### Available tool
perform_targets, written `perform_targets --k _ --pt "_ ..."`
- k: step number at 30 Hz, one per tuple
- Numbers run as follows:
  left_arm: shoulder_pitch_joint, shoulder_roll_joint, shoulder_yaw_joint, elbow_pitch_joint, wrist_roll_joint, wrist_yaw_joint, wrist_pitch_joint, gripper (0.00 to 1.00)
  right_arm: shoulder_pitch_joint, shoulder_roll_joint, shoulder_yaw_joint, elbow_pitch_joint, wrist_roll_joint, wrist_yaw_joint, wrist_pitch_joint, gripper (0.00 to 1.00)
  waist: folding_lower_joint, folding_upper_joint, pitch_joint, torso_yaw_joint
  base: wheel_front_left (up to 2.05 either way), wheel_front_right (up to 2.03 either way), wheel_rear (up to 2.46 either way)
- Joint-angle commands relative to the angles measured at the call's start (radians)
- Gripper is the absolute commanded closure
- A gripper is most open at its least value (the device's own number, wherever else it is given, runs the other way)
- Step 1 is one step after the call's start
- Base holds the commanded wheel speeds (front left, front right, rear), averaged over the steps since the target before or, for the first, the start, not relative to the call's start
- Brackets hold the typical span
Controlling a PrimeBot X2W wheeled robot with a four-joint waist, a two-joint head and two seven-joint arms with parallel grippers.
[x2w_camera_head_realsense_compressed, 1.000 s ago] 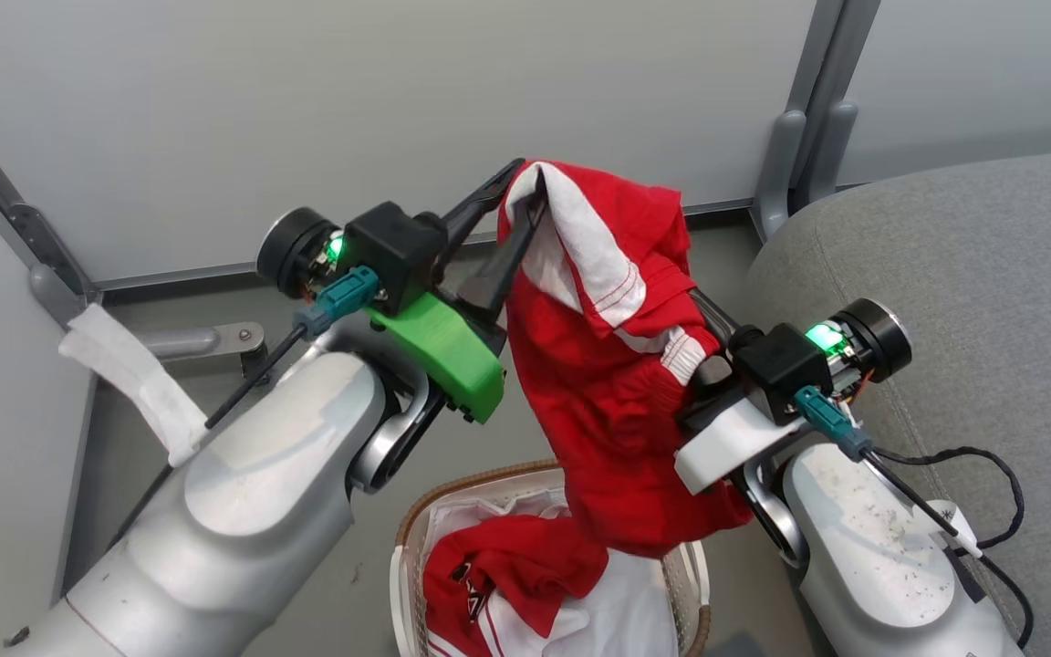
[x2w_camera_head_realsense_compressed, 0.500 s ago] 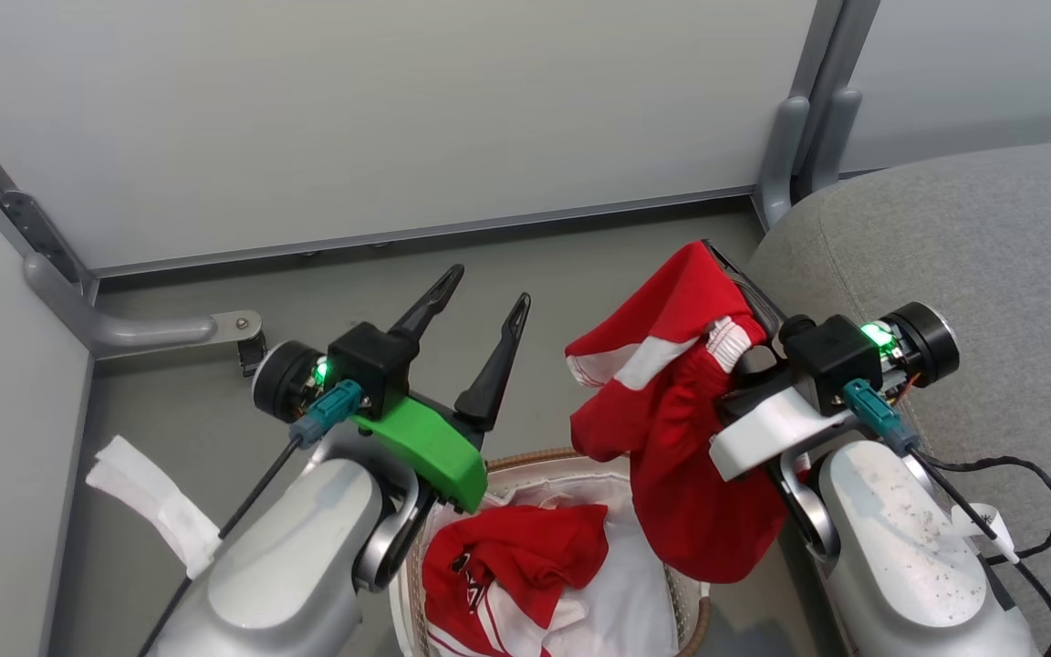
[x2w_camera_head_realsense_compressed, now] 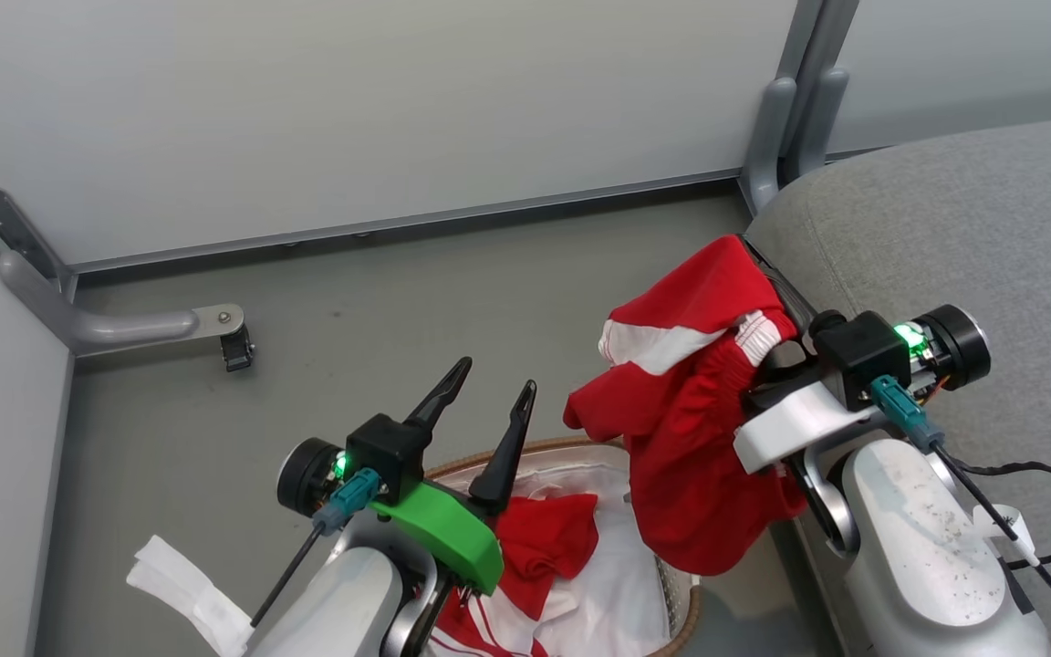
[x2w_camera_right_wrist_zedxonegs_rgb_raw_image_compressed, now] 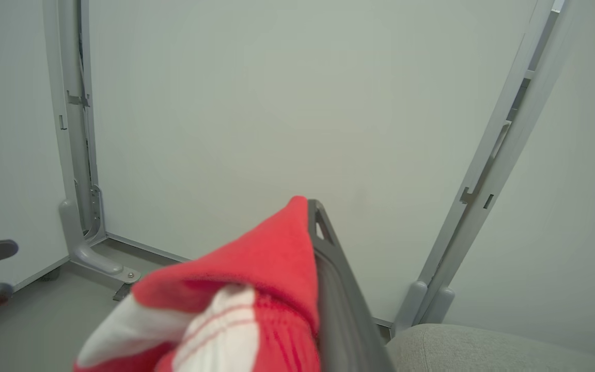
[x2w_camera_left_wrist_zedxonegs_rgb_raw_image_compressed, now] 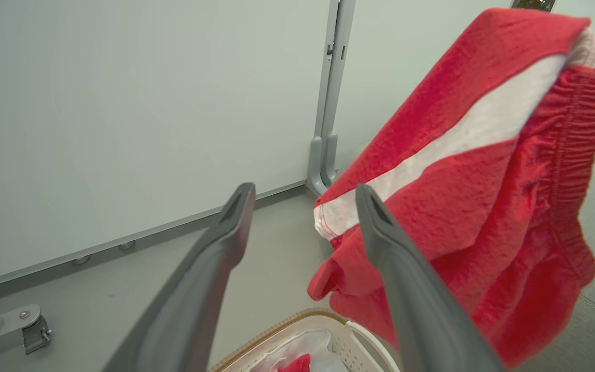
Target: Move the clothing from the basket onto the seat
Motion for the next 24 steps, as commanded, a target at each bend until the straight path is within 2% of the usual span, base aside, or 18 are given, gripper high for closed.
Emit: perform_targets --k 1,7,13,24 --pt "0.021 -0.007 0.009 0.002 0.018 -0.008 0.000 0.00 -0.002 -0.004 -0.008 0.002 -0.007 -0.001 -0.001 1.00 0.0000 0.0000 0.006 -0.014 0.00 0.00 0.00" --pt "0.036 -0.028 0.040 -0.001 0.059 -0.026 0.000 0.00 -0.024 -0.004 -0.025 0.003 -0.036 -0.001 -0.001 1.00 0.0000 0.0000 0.030 -0.085 0.00 0.00 0.00" --pt "0.022 -0.041 0.064 -0.007 0.096 -0.036 0.000 0.00 -0.048 -0.003 -0.056 -0.003 -0.068 -0.001 -0.001 1.00 0.0000 0.0000 0.074 -0.199 0.00 0.00 0.00" --pt "-0.025 -0.050 0.054 0.024 0.151 -0.049 0.000 0.00 -0.045 -0.002 -0.161 -0.035 -0.073 -0.001 -0.001 1.00 0.0000 0.0000 0.159 -0.368 0.00 0.00 0.00"
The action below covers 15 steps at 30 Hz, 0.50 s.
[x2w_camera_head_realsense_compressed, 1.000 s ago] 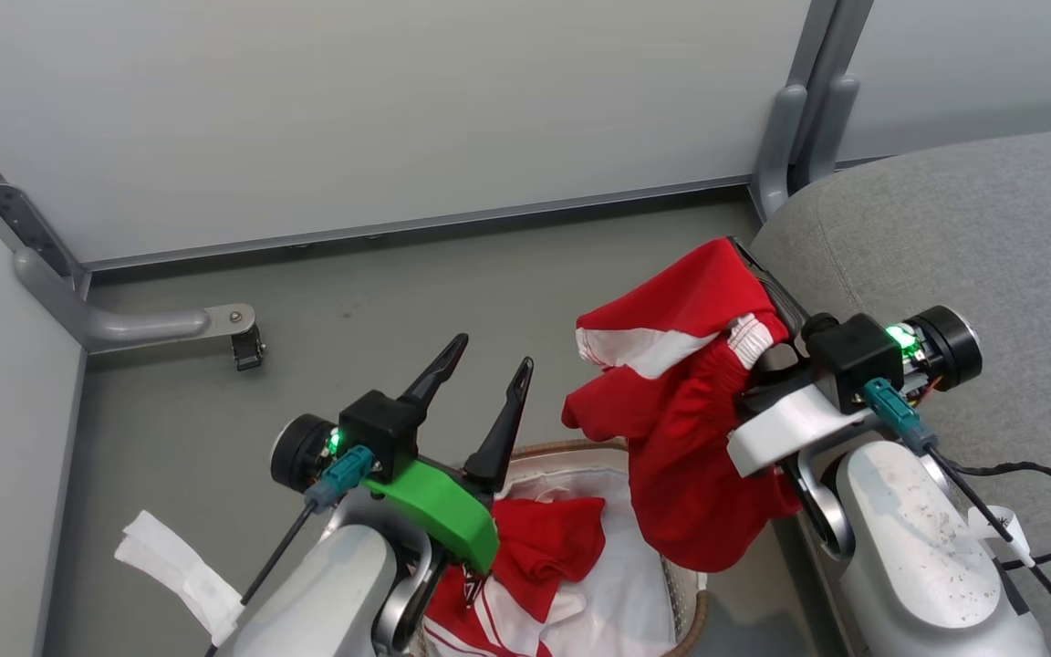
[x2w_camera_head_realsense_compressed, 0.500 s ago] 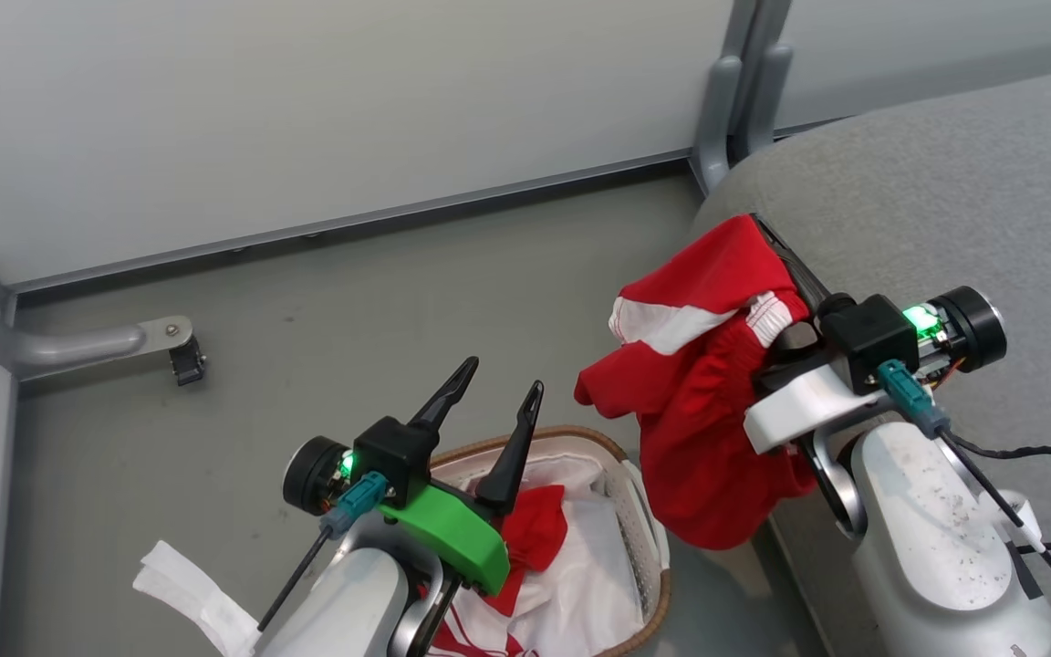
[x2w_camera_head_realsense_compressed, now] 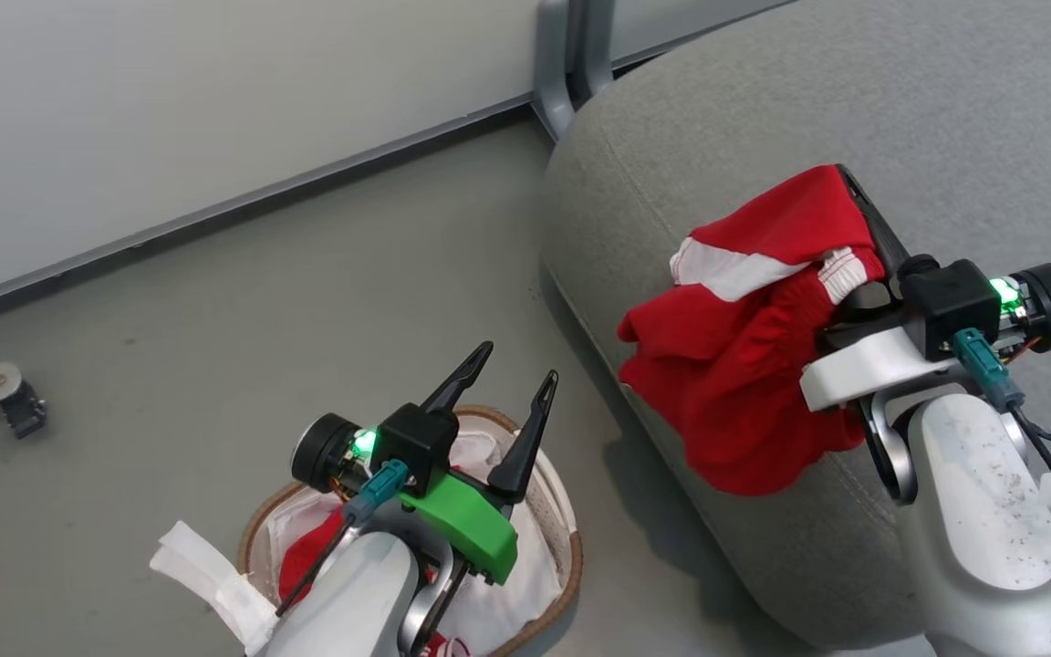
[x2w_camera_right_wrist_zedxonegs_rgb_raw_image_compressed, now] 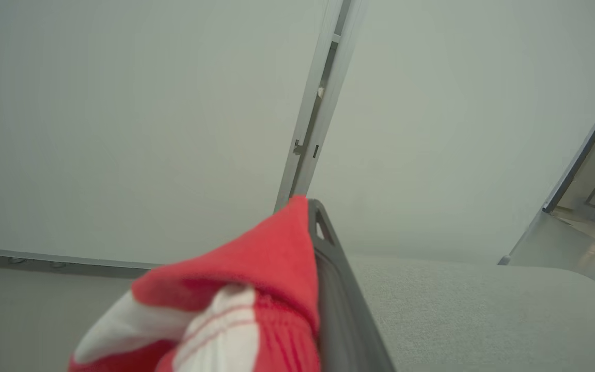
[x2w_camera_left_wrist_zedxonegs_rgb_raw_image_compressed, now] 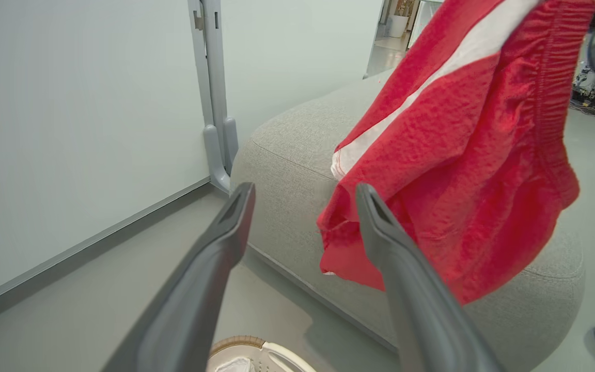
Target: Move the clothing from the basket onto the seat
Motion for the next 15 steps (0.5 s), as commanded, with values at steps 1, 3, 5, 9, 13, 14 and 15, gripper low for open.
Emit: perform_targets --k 1,3,5,9,13,14,15 --pt "-0.019 0.002 0.002 0.005 0.005 -0.003 0.000 0.00 0.002 -0.001 -0.007 -0.006 0.004 -0.001 -0.001 1.00 0.0000 -0.0001 0.064 -0.085 0.00 0.00 0.00" --pt "-0.025 0.002 -0.003 0.009 0.010 -0.005 0.000 0.00 0.006 -0.001 -0.018 -0.008 0.005 -0.001 -0.001 1.00 0.0000 -0.0001 0.073 -0.098 0.00 0.00 0.00" --pt "-0.030 0.002 -0.008 0.011 0.012 -0.007 0.000 0.00 0.010 -0.001 -0.027 -0.009 0.005 -0.001 -0.001 1.00 0.0000 -0.0001 0.080 -0.106 0.00 0.00 0.00" --pt "-0.040 0.003 -0.016 0.011 0.016 -0.007 0.000 0.00 0.011 -0.001 -0.036 -0.008 -0.002 -0.001 -0.001 1.00 0.0000 -0.0001 0.095 -0.104 0.00 0.00 0.00" --pt "-0.050 0.005 -0.027 0.000 0.011 -0.009 0.000 0.00 -0.030 -0.001 -0.051 0.005 -0.008 -0.001 -0.001 1.00 0.0000 -0.0001 0.114 -0.082 0.00 0.00 0.00" --pt "-0.053 0.006 -0.031 -0.003 0.010 -0.009 0.000 0.00 -0.042 -0.002 -0.055 0.007 -0.012 -0.001 -0.001 1.00 0.0000 -0.0001 0.119 -0.074 0.00 0.00 0.00" --pt "-0.057 0.007 -0.034 -0.009 0.009 -0.009 0.000 0.00 -0.059 -0.007 -0.059 0.013 -0.015 -0.001 -0.001 1.00 0.0000 -0.0001 0.126 -0.063 0.00 0.00 0.00"
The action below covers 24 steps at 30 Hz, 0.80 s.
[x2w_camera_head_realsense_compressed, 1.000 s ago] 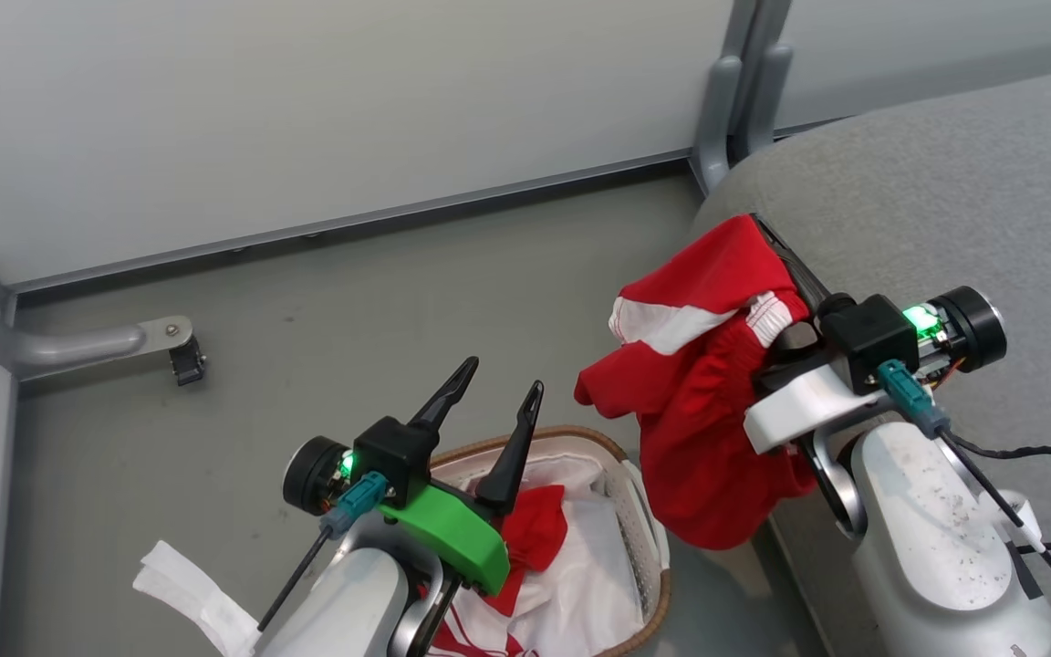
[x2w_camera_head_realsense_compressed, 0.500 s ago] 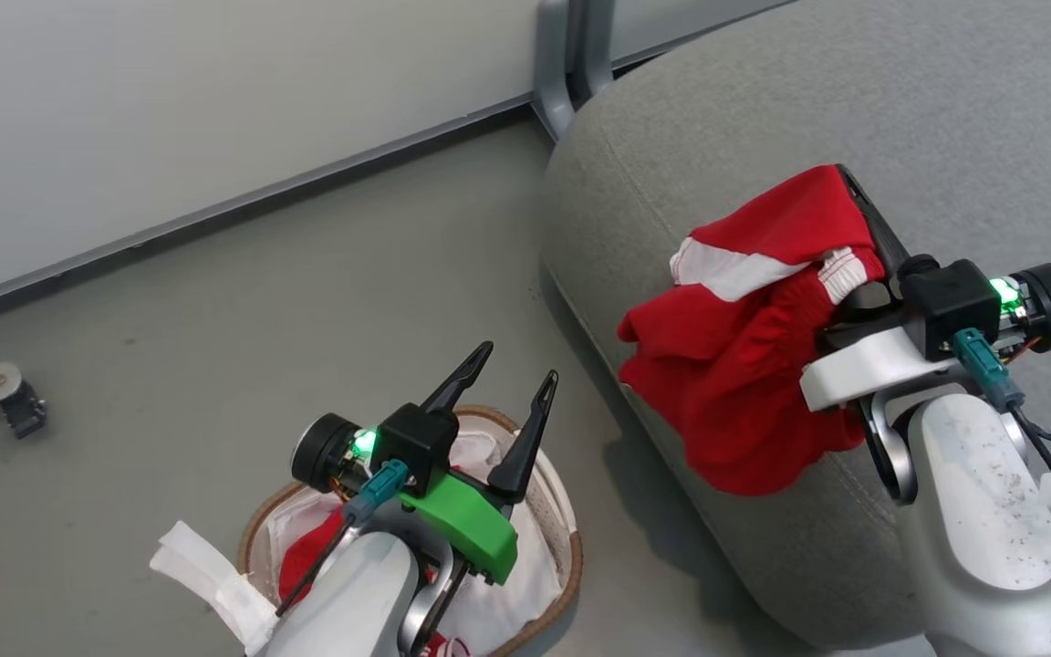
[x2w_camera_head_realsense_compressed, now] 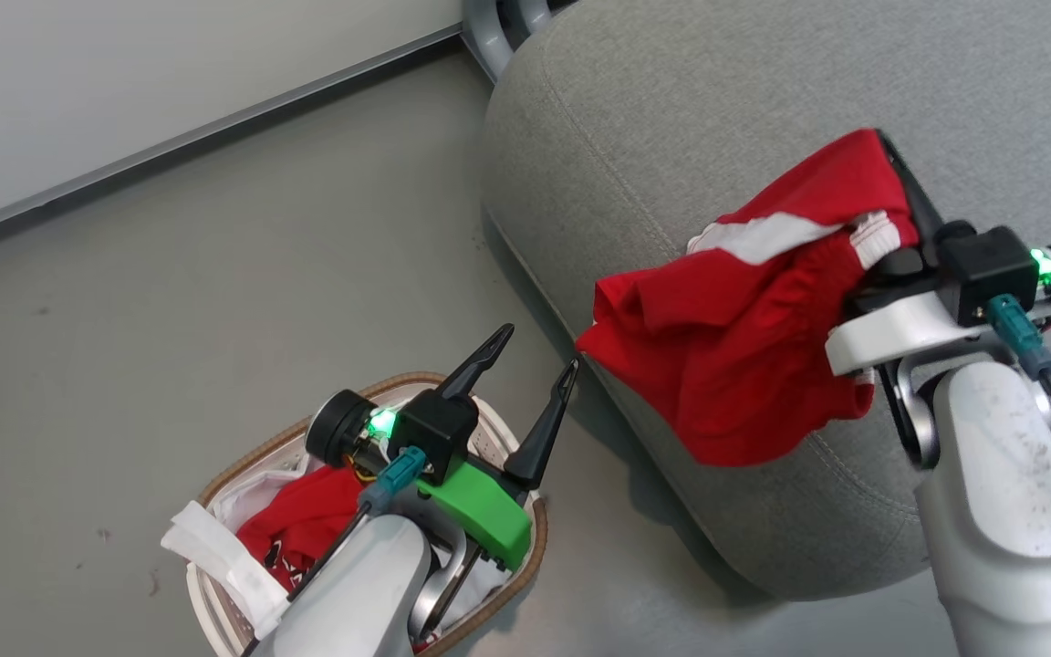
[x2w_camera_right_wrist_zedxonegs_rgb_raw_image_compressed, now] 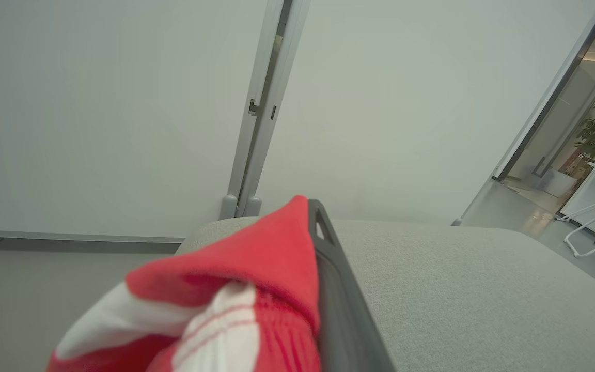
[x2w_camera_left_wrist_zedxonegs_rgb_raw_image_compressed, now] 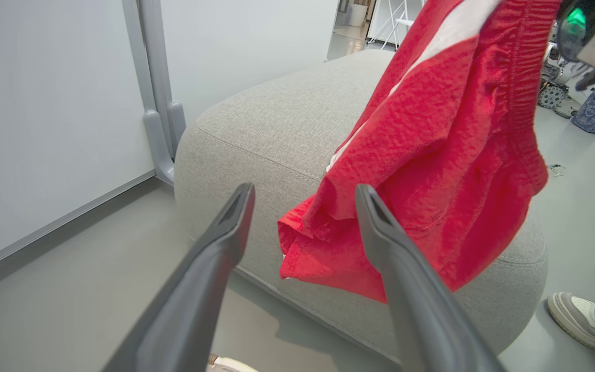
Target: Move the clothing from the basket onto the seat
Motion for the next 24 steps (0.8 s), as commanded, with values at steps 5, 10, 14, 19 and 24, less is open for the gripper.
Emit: perform_targets --k 5,10,14,19,24 --pt "-0.037 0.015 -0.021 -0.033 -0.014 -0.004 0.000 0.00 -0.149 -0.070 -0.035 0.029 -0.017 -0.001 -0.001 1.00 -0.0001 -0.0001 0.057 0.088 0.00 0.00 0.00" --pt "-0.060 0.022 -0.040 -0.048 -0.019 -0.004 0.000 0.00 -0.319 -0.181 -0.056 0.063 -0.034 -0.001 -0.001 1.00 -0.0001 -0.0001 0.104 0.164 0.00 0.00 0.00" --pt "-0.079 0.027 -0.047 -0.059 -0.015 -0.004 0.000 0.00 -0.454 -0.269 -0.086 0.092 -0.022 -0.001 -0.001 1.00 -0.0001 -0.0001 0.151 0.224 0.00 0.00 0.00" --pt "-0.114 0.024 -0.061 -0.074 0.004 -0.004 0.000 0.00 -0.574 -0.377 -0.158 0.105 -0.030 -0.001 0.022 1.00 -0.0001 -0.0001 0.222 0.306 0.00 0.00 0.00" --pt "-0.149 0.018 -0.058 -0.093 0.024 -0.004 0.000 0.00 -0.610 -0.462 -0.216 0.155 -0.028 -0.001 0.043 1.00 -0.0001 -0.0001 0.301 0.361 0.00 0.00 0.00"
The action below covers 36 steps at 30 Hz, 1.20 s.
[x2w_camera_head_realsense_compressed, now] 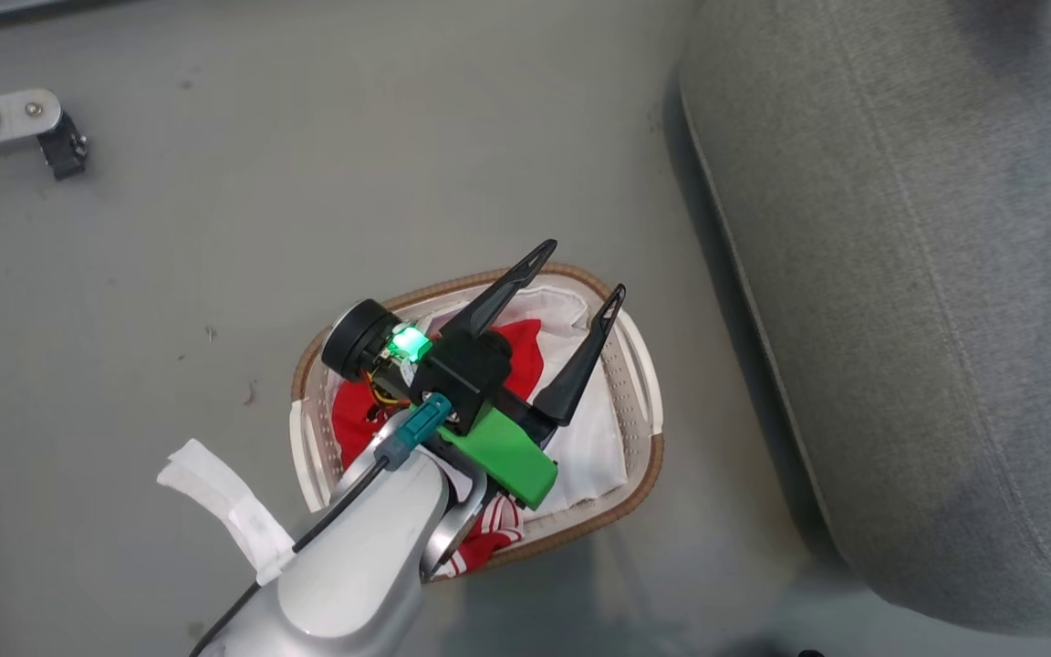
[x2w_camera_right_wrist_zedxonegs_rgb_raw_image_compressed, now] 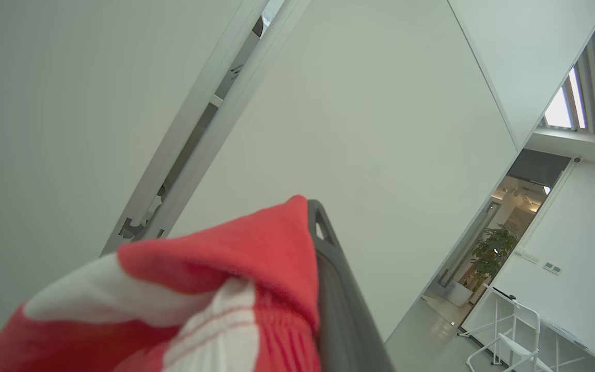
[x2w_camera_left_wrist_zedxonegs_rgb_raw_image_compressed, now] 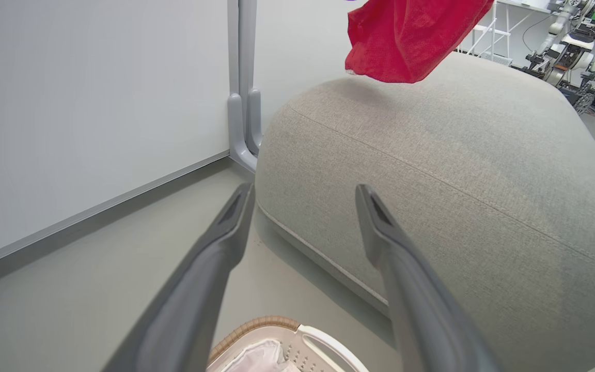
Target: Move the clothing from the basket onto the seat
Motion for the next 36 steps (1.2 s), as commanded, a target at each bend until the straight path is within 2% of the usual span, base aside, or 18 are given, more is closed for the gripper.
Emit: perform_targets --k 1,5,10,16,17,18,19,20,30,36 --pt "-0.026 0.001 0.002 -0.007 0.014 -0.002 0.000 0.00 -0.005 -0.011 -0.015 0.024 0.001 -0.001 0.002 1.00 -0.0001 -0.0001 0.112 0.094 0.00 0.00 0.00" --pt "-0.042 0.006 -0.002 -0.009 0.028 -0.002 0.000 0.00 0.045 -0.022 -0.033 0.121 -0.036 -0.001 -0.009 1.00 -0.0001 -0.0001 0.152 0.109 0.00 0.00 0.00" --pt "-0.049 0.005 0.003 -0.007 0.032 -0.002 0.000 0.00 0.090 0.029 -0.068 0.244 -0.056 -0.001 -0.029 1.00 -0.0001 -0.0001 0.176 0.102 0.00 0.00 0.00" --pt "-0.050 0.013 -0.007 0.006 0.030 -0.002 0.000 0.00 0.149 0.098 -0.086 0.333 -0.083 -0.001 -0.045 1.00 -0.0001 -0.0001 0.168 0.078 0.00 0.00 0.00" --pt "-0.051 0.015 -0.008 0.008 0.028 -0.002 0.000 0.00 0.155 0.108 -0.090 0.342 -0.088 -0.001 -0.045 0.89 -0.0001 -0.0001 0.164 0.073 0.00 0.00 0.00" --pt "-0.051 0.018 -0.007 0.010 0.027 -0.003 0.000 0.00 0.159 0.119 -0.091 0.342 -0.090 -0.001 -0.044 0.67 -0.0001 -0.0001 0.162 0.069 0.00 0.00 0.00" --pt "-0.052 0.021 -0.004 0.011 0.025 -0.003 0.000 0.00 0.166 0.132 -0.096 0.336 -0.087 -0.001 -0.045 0.52 -0.0001 -0.0001 0.159 0.065 0.00 0.00 0.00" --pt "-0.053 0.023 -0.002 0.012 0.024 -0.003 0.000 0.00 0.174 0.139 -0.100 0.331 -0.088 -0.001 -0.045 0.00 -0.0001 -0.0001 0.155 0.061 0.00 0.00 0.00" --pt "-0.014 0.024 0.025 0.019 0.009 -0.003 0.000 0.00 0.320 0.204 -0.133 0.240 -0.089 -0.001 -0.045 0.00 -0.0001 -0.0001 0.080 0.025 0.00 0.00 0.00" --pt "0.029 0.021 0.054 0.020 -0.005 -0.003 0.001 0.00 0.449 0.258 -0.139 0.180 -0.085 -0.001 -0.045 0.00 -0.0001 -0.0001 0.000 0.008 0.00 0.00 0.00"
